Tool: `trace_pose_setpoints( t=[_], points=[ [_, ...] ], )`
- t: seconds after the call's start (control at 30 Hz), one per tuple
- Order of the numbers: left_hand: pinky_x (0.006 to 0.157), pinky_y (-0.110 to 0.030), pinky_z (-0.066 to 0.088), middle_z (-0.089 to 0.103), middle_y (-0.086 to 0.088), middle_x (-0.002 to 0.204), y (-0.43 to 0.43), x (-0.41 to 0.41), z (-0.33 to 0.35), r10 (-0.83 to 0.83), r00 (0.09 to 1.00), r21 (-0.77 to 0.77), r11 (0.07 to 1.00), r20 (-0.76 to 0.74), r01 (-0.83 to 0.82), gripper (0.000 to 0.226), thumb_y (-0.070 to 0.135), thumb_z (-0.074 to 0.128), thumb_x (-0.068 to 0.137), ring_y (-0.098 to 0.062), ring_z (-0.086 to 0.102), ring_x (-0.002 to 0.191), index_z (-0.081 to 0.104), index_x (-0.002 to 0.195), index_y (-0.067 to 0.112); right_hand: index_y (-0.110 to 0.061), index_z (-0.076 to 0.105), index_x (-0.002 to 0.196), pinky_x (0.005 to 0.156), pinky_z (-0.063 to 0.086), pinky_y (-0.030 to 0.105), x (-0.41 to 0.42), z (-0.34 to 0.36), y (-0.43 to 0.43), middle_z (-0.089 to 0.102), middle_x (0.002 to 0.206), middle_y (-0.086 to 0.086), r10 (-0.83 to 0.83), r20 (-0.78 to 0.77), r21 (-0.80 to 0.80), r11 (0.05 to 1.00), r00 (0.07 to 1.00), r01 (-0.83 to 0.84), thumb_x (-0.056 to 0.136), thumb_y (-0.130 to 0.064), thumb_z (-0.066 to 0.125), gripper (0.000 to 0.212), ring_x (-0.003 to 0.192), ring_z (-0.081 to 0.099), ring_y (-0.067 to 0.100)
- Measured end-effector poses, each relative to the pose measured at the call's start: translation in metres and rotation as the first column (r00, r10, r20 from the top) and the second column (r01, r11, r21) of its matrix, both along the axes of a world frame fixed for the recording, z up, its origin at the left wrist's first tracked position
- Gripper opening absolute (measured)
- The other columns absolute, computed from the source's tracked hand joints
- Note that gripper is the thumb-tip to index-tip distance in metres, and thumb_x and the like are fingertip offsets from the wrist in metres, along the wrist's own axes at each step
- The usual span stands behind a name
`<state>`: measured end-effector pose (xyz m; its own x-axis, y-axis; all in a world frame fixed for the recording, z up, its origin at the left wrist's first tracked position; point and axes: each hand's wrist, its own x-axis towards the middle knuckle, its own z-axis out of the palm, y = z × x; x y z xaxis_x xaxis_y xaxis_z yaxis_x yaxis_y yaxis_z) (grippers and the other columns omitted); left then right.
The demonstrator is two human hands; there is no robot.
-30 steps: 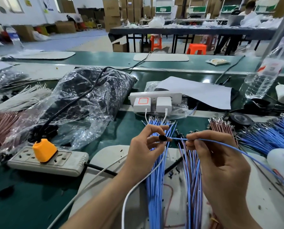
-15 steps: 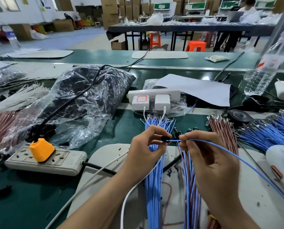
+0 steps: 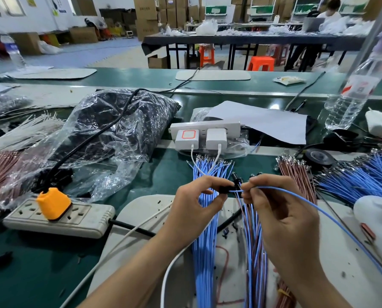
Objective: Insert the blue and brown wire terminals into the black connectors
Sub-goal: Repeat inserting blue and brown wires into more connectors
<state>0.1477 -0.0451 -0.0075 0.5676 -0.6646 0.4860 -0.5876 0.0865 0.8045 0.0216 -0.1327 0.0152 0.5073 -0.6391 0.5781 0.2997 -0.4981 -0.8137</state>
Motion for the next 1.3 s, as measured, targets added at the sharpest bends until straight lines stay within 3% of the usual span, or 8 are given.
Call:
trace_pose_setpoints(
  t=[0.33,0.53,0.7,0.87,1.0,1.1,1.2,1.3],
  points=[
    [0.088,-0.025,0.048,0.070,0.006,0.102,0.001,-0.001,0.001,-0.060,0.990,0.005,0.998,0.126,0.060,0.028,0.004,0.064,0.084,-0.008,0.062,0.098,0.069,0.110,0.014,-0.012,0.058,0.086,0.071,0.054,0.017,0.007,-0.006,-0.010,0.072,0.084,0.002,0.059,-0.049,0.143,0.988,0.997,-0.052,0.085,0.010,0.059,0.023,0.075,0.071,0.013],
    [0.085,-0.026,0.048,0.065,0.015,0.088,0.001,-0.006,0.003,-0.043,0.998,0.008,0.999,0.041,0.042,0.022,0.017,0.065,0.083,-0.005,0.064,0.089,0.051,0.094,0.029,-0.015,0.065,0.077,0.071,0.051,0.014,0.009,-0.008,-0.014,0.073,0.085,-0.003,0.093,-0.111,0.244,0.968,0.989,-0.063,0.080,0.004,0.068,0.020,0.077,0.069,0.008],
    [0.084,-0.023,0.049,0.067,0.014,0.088,0.001,-0.006,0.002,-0.045,0.996,0.000,0.999,0.073,0.045,0.016,0.019,0.068,0.082,-0.005,0.063,0.088,0.061,0.093,0.027,-0.009,0.069,0.076,0.061,0.052,0.018,0.011,-0.012,-0.016,0.073,0.087,0.001,0.222,-0.059,0.534,0.831,0.973,-0.157,0.071,-0.010,0.071,0.005,0.065,0.065,0.009],
    [0.082,-0.017,0.048,0.068,0.008,0.088,0.001,-0.005,0.000,-0.029,0.992,-0.015,0.999,0.124,0.031,0.021,0.019,0.070,0.080,-0.006,0.064,0.085,0.073,0.101,0.016,-0.008,0.067,0.091,0.063,0.055,0.019,0.011,-0.014,-0.017,0.073,0.076,0.007,0.280,-0.045,0.575,0.792,0.959,-0.204,0.067,-0.016,0.069,0.025,0.067,0.068,0.015],
    [0.077,-0.010,0.043,0.067,0.007,0.078,0.000,-0.005,0.002,0.012,0.963,0.009,1.000,0.269,-0.015,0.031,0.021,0.060,0.087,-0.006,0.058,0.075,0.066,0.118,0.019,-0.008,0.064,0.088,0.058,0.055,0.020,0.013,-0.015,-0.018,0.071,0.070,0.008,0.249,0.014,0.609,0.766,0.968,-0.206,0.067,-0.012,0.068,0.022,0.061,0.069,0.016],
    [0.076,-0.013,0.046,0.071,0.012,0.075,0.001,0.000,0.003,0.119,0.938,-0.050,0.993,0.327,-0.108,0.038,0.010,0.056,0.091,-0.003,0.059,0.068,0.056,0.127,0.020,-0.009,0.060,0.088,0.054,0.055,0.019,0.011,-0.010,-0.028,0.069,0.067,0.005,0.148,0.133,0.738,0.646,0.980,-0.198,0.065,-0.007,0.066,0.024,0.055,0.067,0.013],
    [0.052,-0.016,0.048,0.068,0.007,0.071,0.009,0.020,0.005,0.396,0.913,-0.170,0.897,-0.097,-0.407,0.035,0.007,0.053,0.095,-0.002,0.056,0.053,0.057,0.122,0.029,-0.013,0.056,0.088,0.057,0.055,0.019,-0.001,-0.001,-0.056,0.070,0.063,0.001,-0.123,0.244,0.858,0.490,0.962,-0.155,0.073,-0.003,0.066,0.020,0.058,0.067,0.010],
    [0.062,-0.021,0.049,0.064,0.005,0.065,0.019,0.051,0.007,0.511,0.670,-0.181,0.706,-0.539,-0.684,0.022,0.010,0.050,0.097,0.000,0.060,0.056,0.060,0.111,0.024,-0.020,0.051,0.083,0.061,0.053,0.018,-0.011,0.007,-0.081,0.064,0.061,-0.003,-0.358,0.257,0.838,0.545,0.898,-0.023,0.086,0.000,0.062,0.023,0.052,0.061,0.004]
  ],
)
